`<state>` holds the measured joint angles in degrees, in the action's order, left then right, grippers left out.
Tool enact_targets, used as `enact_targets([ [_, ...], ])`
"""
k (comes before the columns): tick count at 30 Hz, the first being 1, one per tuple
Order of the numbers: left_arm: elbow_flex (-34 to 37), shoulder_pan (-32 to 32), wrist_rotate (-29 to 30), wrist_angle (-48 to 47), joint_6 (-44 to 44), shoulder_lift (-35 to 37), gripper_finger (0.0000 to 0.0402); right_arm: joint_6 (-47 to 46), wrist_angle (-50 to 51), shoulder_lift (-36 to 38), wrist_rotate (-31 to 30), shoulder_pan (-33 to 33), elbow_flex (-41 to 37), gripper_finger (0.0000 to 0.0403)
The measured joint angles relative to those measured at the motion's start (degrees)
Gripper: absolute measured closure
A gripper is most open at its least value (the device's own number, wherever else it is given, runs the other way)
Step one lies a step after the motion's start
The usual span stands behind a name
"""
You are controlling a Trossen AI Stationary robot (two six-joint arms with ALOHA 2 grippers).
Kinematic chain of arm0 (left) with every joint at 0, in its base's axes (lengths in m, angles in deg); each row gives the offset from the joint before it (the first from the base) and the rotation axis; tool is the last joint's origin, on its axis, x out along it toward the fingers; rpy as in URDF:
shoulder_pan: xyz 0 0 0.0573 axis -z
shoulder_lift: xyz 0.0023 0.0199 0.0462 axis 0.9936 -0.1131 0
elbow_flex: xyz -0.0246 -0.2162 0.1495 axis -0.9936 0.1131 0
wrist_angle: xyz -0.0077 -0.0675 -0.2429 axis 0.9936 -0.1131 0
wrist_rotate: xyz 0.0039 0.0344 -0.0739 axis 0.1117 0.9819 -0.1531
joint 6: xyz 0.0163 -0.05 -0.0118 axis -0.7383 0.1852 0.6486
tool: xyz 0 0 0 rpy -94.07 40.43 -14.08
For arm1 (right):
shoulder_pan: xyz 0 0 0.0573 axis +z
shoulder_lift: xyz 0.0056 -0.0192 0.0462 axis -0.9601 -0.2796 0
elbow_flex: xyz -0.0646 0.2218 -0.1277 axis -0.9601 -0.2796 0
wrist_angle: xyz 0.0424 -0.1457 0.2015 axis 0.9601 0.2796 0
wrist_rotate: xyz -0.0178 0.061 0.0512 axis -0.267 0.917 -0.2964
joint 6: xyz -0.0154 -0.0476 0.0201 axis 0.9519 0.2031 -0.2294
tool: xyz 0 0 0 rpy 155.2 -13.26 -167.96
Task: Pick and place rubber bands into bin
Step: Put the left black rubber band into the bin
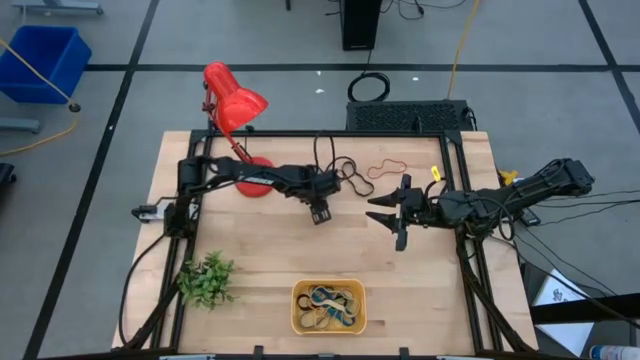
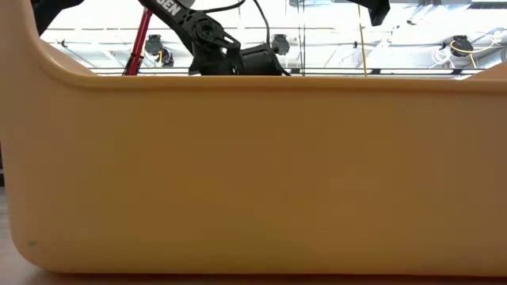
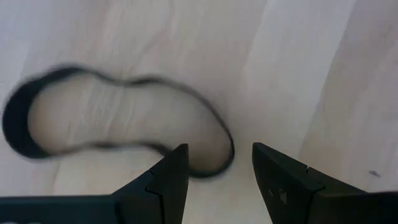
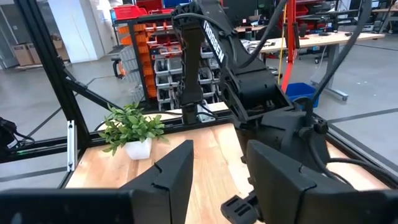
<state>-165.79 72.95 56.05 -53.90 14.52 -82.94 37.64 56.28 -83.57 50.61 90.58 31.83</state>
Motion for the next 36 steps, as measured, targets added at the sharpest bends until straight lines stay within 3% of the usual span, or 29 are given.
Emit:
enact_targets([
  [12, -0.20, -2.11, -4.48, 0.47, -0.78, -2.13, 0.0220, -1.49, 0.12, -0.02, 0.00, 0.01, 0.00, 0.0259],
  [16, -0.18, -2.11, -5.43, 0.49, -0.77, -2.08, 0.0259, -1.48, 0.42, -0.02, 0.00, 0.02, 0.00, 0.0259],
  [23, -0.09, -2.04, -5.79, 0.59, -1.28, -2.05, 0.0385, -1.40, 0.55, -0.01, 0.01, 0.02, 0.00, 0.0259],
  [30, 0.22, -1.46, -5.57, -2.81, -1.19, -0.11, 0.0395, -1.51, 0.84, -0.01, 0.05, 0.05, 0.00, 0.0259],
  [36, 0.17, 0.16, -7.17, -5.60, -0.81, 8.79, 0.0397, -4.80, 0.74, -0.01, 2.33, 0.13, 0.00, 0.0259],
])
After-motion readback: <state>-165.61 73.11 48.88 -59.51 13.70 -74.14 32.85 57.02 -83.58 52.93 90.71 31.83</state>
